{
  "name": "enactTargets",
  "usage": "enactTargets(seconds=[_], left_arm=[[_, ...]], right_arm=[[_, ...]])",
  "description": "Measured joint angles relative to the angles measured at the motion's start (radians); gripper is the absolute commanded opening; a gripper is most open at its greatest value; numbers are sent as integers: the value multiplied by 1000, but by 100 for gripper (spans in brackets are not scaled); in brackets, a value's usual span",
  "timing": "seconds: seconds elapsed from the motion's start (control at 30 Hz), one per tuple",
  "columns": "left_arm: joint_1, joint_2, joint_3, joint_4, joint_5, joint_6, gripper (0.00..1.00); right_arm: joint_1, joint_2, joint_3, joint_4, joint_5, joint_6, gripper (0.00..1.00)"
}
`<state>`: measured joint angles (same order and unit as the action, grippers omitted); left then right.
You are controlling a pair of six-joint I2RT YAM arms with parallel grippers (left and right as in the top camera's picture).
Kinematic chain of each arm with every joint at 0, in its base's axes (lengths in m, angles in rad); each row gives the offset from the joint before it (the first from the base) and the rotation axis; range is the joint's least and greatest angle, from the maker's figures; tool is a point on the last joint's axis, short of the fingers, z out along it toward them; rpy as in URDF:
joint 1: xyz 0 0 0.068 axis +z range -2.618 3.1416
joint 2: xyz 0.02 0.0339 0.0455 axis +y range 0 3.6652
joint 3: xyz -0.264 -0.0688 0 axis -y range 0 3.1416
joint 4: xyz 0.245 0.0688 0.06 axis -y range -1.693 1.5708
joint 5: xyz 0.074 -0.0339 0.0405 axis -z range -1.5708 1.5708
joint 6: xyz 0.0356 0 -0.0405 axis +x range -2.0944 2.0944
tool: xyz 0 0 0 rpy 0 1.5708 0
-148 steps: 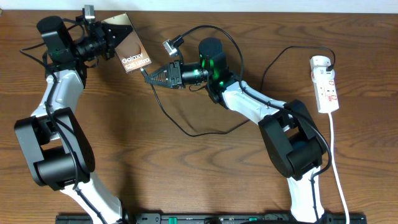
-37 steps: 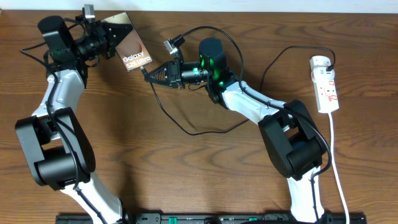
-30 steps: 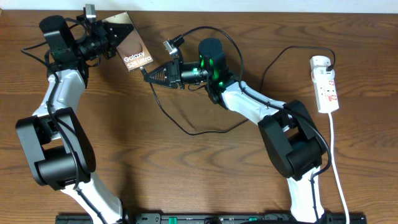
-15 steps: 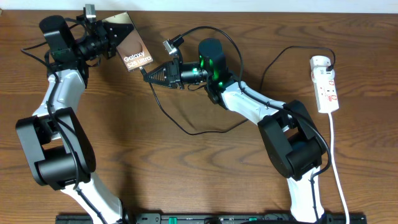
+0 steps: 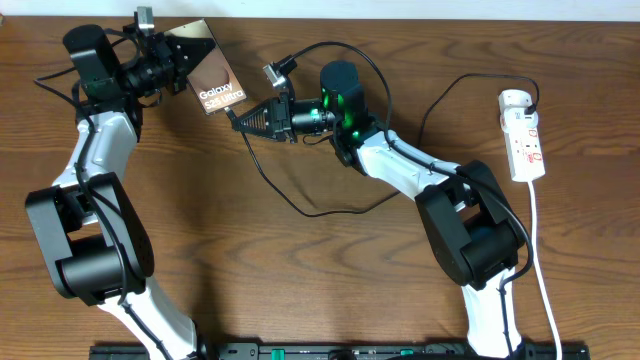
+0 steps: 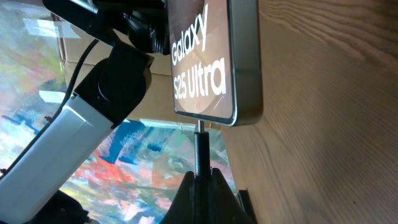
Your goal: Plug charger to phone and switch on socket
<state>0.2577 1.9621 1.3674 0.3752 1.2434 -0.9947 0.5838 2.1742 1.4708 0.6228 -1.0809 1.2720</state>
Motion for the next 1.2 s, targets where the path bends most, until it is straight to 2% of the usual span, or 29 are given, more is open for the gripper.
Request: enactTargets(seconds=[1.2], left_arm=[[0,0,0,1,-1,1,7]], right_arm=[[-3,0,0,-17,8,0,1]])
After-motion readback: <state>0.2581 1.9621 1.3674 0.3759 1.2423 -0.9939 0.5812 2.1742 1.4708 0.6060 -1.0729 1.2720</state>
